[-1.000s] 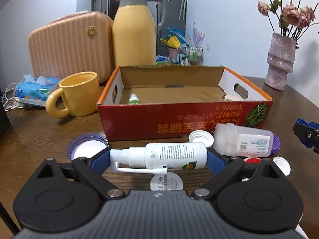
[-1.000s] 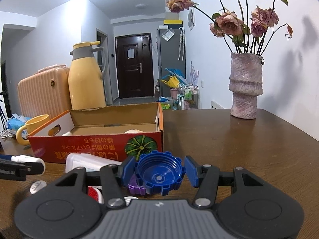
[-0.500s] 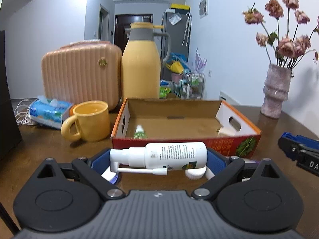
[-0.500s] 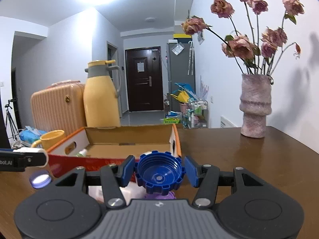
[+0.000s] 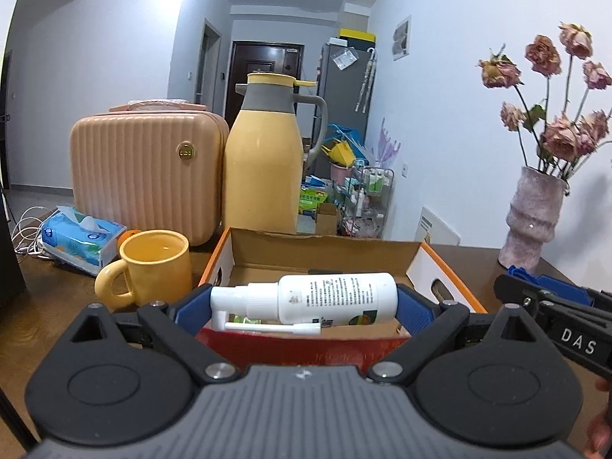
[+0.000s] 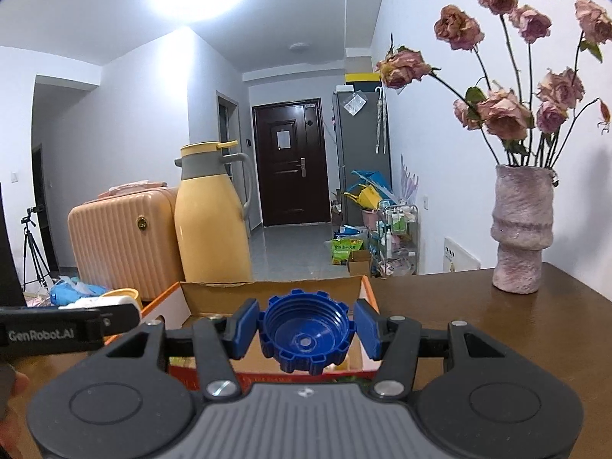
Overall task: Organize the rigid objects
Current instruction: 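Carry the white spray bottle and blue cap over the box with both tools, then drop the white spray bottle and blue cap into the box, opening both tools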
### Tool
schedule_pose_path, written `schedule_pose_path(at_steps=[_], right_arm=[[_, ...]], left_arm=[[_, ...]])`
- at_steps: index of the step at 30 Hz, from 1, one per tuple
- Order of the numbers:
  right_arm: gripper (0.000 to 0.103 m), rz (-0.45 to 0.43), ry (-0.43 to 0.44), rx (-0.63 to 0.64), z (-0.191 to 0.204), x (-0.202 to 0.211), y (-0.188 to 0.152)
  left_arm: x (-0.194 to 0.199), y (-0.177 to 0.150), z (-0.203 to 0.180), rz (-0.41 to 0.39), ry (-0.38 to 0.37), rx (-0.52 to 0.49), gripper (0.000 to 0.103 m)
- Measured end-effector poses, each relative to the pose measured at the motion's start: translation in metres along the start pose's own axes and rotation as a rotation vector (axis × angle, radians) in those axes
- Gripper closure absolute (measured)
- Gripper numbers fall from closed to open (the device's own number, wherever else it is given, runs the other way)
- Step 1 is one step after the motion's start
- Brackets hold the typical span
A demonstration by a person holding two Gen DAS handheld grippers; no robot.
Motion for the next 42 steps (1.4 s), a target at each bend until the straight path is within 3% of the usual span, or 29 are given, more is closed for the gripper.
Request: schedule_pose_path(at_steps=[22, 42], right_arm=[[0.049, 0.152, -0.013, 0.006, 0.006, -0.088, 0.018], [0.049, 0.272, -0.026, 0.041, 0.004, -0.141, -0.003]], left_arm=[[-0.073, 0.032, 0.008, 0.026, 0.051, 0.034, 0.005], [-0.135, 0.031, 0.011, 0.133, 0.091, -0.019, 0.005]])
Point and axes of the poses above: each gripper's, at about its wrist camera, not at the fingertips, and x roughly against the way its jaws point, z to its left, y to its top, the point moved 5 cm from there along -x, roughly the way its jaws point, and after that the axes turned 10 degrees about z, right-handed, at the moved point
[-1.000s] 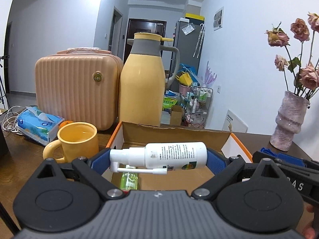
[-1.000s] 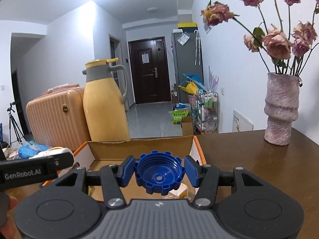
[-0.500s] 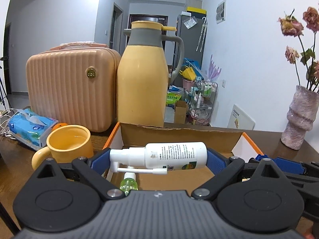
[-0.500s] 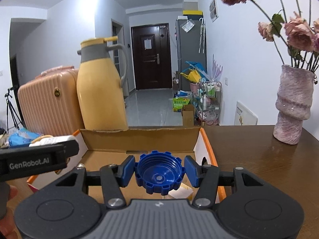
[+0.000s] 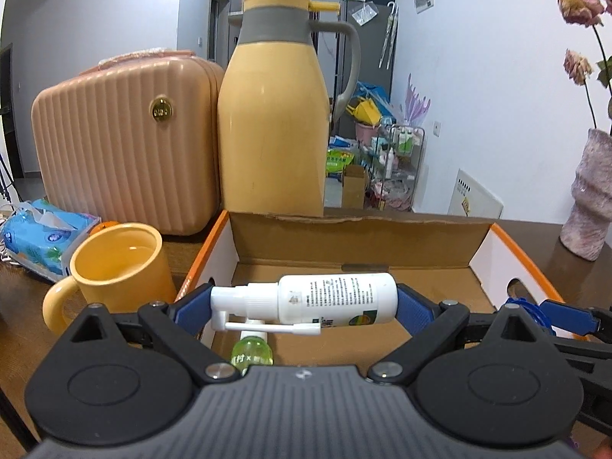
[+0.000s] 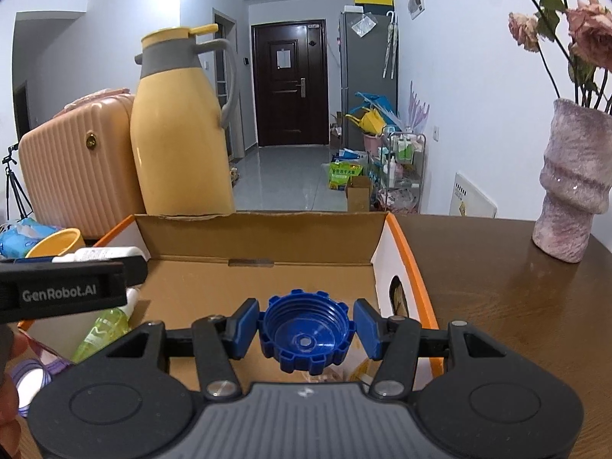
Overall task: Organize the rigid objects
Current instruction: 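Drop the white spray bottle and blue cap into the box, opening both tools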
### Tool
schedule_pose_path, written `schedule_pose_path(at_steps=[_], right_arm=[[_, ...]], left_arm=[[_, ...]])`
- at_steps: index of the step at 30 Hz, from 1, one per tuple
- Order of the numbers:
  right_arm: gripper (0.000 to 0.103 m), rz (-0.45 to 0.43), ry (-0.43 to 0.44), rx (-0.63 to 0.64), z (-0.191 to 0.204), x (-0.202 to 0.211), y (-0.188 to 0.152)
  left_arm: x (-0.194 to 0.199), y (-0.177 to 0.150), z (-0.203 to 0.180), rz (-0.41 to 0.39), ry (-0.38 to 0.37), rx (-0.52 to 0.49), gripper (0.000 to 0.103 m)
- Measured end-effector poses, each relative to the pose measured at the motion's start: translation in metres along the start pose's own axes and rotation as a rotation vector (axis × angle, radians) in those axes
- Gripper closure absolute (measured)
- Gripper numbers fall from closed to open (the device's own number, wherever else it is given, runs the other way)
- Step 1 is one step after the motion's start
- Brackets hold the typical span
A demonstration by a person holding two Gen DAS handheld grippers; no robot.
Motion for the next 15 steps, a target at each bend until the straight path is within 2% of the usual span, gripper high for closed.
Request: schedule_pose_path(at_steps=[12, 13, 15], right_arm=[[0.049, 0.026, -0.010, 0.007, 0.002, -0.009, -0.004], [0.046, 0.029, -0.014, 0.006, 0.002, -0.009, -0.004], [0.024, 0.035, -0.029, -0.002, 0.000, -0.011, -0.003]], left_arm=[[-0.007, -0.004, -0.002, 0.021, 0.006, -0.022, 0.004], [-0.007, -0.004, -0.002, 0.026, 0.006, -0.021, 0.003], [-0.006, -0.004, 0.000, 0.031, 0.007, -0.012, 0.001]])
Point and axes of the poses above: each gripper's, at about its wrist camera, not at the fingertips, and x roughly against the way its jaws point, z to its left, y to its top, the point moved 5 cm from there along -x, roughly the way its jaws point, and after that the axes turned 10 degrees about z, right-handed, at the moved point
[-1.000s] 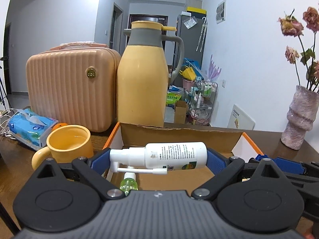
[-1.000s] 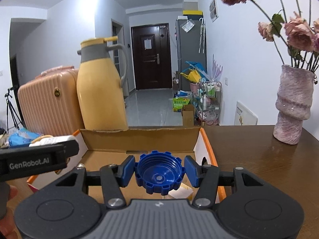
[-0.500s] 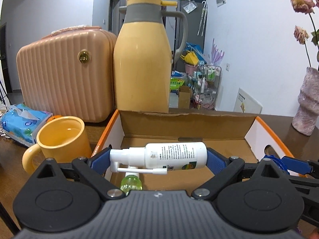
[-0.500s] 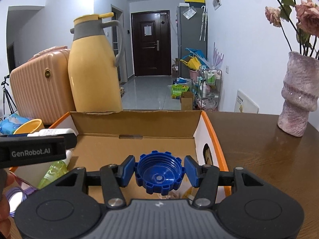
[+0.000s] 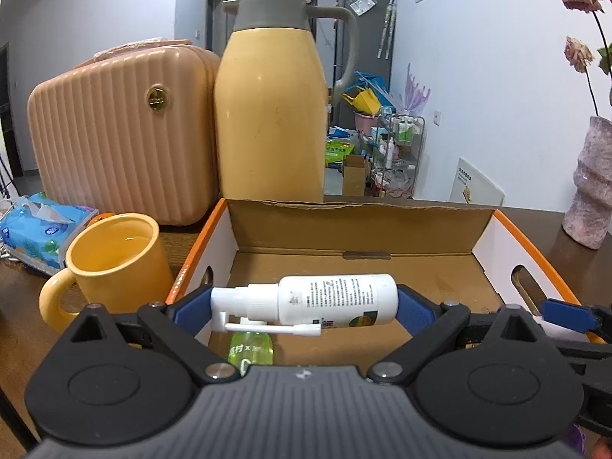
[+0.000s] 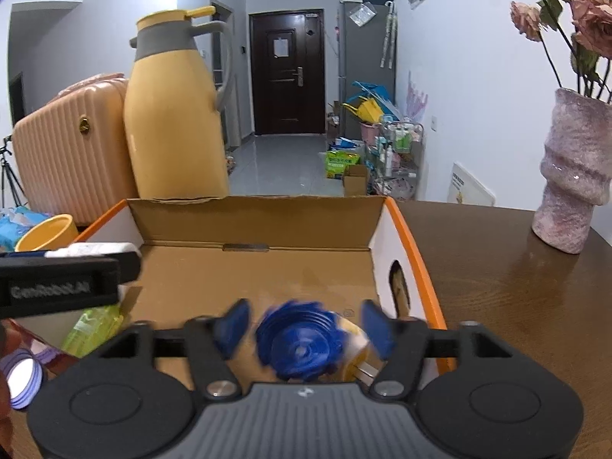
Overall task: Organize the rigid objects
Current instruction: 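Drop the white spray bottle and blue cap into the box, opening both tools, then withdraw both tools from the box and reach toward the red lint brush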
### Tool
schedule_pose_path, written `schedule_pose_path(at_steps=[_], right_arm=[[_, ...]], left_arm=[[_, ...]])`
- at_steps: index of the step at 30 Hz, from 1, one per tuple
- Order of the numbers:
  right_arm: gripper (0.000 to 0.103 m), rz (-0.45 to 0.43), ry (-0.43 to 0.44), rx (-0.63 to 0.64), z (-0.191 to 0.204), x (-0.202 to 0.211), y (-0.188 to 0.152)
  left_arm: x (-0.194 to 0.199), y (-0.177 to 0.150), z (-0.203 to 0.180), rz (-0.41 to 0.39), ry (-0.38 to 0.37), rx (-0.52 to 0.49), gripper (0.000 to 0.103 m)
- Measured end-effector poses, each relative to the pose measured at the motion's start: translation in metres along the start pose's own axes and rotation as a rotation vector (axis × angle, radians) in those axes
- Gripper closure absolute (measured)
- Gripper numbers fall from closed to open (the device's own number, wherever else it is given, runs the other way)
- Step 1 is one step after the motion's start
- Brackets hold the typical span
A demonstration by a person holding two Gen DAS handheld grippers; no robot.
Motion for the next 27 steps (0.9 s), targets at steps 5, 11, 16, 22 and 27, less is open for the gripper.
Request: schedule_pose_path(at_steps=[5, 11, 16, 22, 27], right_arm=[[0.007, -0.017, -0.019, -0.008, -0.001, 0.004, 0.001], [0.003, -0.037, -0.036, -0.018, -0.004, 0.010, 0.003], [0.000, -0.037, -0.042, -0.020, -0.005, 0.013, 0.003], [0.000, -0.058, -0.047, -0.019, -0.007, 0.027, 0.002], [0.000, -0.069, -0.050, -0.026, -0.011, 0.039, -0.002]], left_arm=[[0.005, 0.002, 0.005, -0.016, 0.021, 0.030, 0.000], [0.005, 0.003, 0.007, -0.011, 0.025, 0.039, 0.000], [0.011, 0.004, 0.008, -0.024, 0.015, 0.046, 0.000], [0.021, 0.005, 0.012, -0.049, 0.009, 0.056, 0.000], [0.029, 0.001, 0.019, -0.068, 0.004, 0.071, 0.000]])
Point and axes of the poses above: each gripper's, at about its wrist camera, not at the fingertips, and x roughly against the way its jaws point, z to its left, y to its top, the point moved 5 cm from there along -x, roughly the way its jaws point, and after that the axes turned 10 degrees about z, right-handed, at the moved point
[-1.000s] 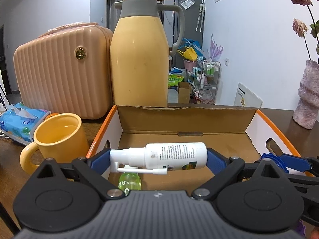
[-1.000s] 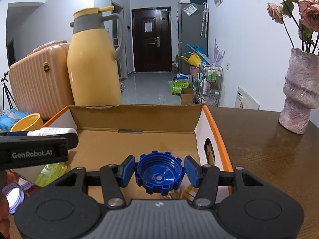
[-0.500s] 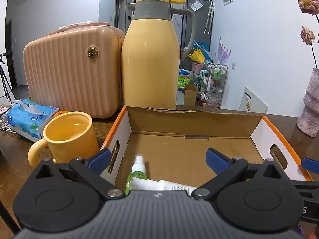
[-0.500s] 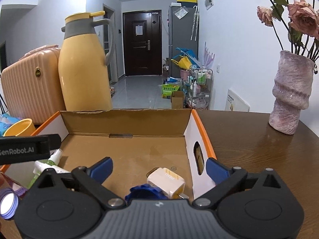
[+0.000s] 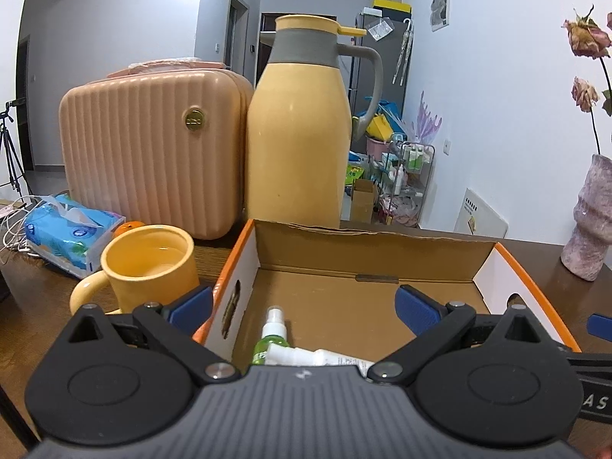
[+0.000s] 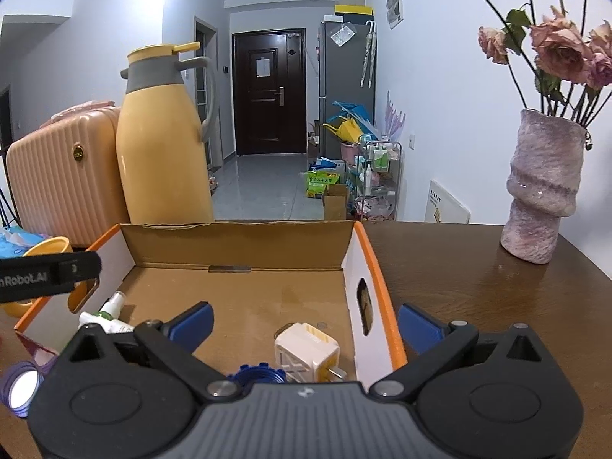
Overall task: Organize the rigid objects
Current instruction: 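Withdraw both tools from the box and reach toward the red lint brush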
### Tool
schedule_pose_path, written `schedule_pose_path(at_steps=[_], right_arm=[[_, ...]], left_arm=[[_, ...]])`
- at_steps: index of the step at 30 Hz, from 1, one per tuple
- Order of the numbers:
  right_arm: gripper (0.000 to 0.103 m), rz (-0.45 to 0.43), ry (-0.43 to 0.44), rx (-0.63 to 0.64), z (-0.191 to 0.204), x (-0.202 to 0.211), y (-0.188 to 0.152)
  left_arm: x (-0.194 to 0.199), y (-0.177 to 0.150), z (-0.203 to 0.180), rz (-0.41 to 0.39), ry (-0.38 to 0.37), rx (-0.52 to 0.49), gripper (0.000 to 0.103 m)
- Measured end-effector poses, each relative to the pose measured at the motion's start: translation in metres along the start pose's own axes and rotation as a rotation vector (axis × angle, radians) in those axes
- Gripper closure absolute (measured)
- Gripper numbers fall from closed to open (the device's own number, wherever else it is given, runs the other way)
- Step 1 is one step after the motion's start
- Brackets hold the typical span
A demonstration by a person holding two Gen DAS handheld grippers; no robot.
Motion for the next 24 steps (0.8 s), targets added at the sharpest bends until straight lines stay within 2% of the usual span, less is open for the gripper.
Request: schedule_pose_path(at_steps=[15, 24], right_arm=[[0.000, -0.107, 0.004, -0.042, -0.015, 0.062, -0.026], [0.000, -0.126, 0.003, -0.017, -0.009, 0.095, -0.058]], left_arm=[[0.041, -0.029, 0.034, -0.021, 0.003, 0.005, 0.000], [0.069, -0.057, 0.044, -0.014, -0.002, -0.003, 0.000]])
Point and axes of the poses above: each gripper's, at about its wrist camera, not at the fingertips, and x roughly against the way its jaws point, z to its left, y to its top, the point moved 5 cm from there along -x, roughly the way its jaws point, and after that the axes turned 10 degrees about z, right-handed, at the moved point
